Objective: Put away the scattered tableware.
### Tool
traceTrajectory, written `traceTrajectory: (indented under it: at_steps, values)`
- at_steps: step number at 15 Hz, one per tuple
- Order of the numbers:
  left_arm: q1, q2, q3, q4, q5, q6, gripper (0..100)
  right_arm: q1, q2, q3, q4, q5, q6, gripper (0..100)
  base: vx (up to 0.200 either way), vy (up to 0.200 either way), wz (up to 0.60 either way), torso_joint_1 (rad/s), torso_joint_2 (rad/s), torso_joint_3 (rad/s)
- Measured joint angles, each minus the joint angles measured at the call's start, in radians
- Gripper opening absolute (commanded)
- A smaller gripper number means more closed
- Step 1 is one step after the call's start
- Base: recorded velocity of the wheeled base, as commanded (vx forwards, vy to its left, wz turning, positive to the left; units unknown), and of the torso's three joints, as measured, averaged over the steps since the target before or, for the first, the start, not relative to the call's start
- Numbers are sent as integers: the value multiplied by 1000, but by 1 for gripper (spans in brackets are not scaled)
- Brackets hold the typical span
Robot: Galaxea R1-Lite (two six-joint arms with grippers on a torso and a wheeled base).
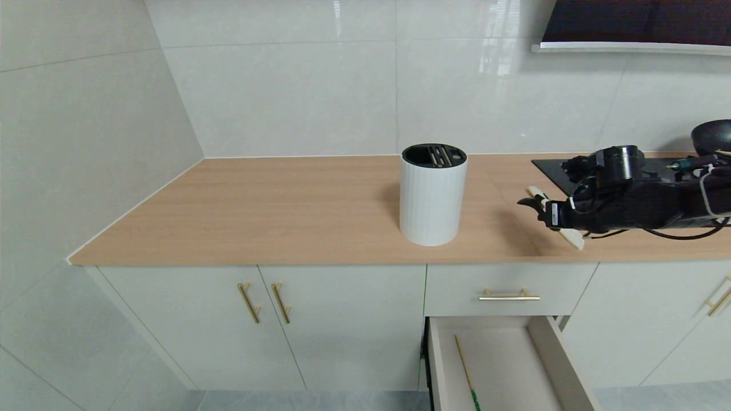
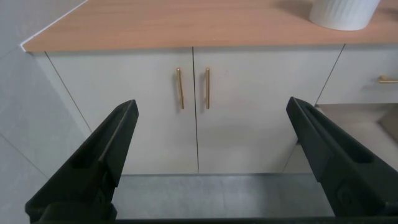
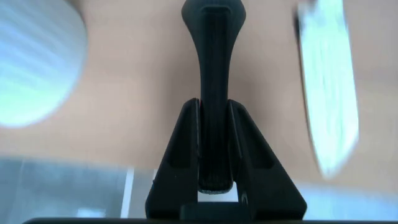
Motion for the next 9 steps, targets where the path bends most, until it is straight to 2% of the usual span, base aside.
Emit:
traceTrajectory:
  at_steps: [5,7,9]
  values:
    - [0,0,0,0,0,0,100,4,-251,363,-92,-46,5,0,0,0,0,0,0,0]
    - [0,0,0,0,0,0,100,14,-352,528,-159,-49,3,0,0,0,0,0,0,0]
    - [0,0,0,0,0,0,100,24,-398,633,-240,-53,-3,0,0,0,0,0,0,0]
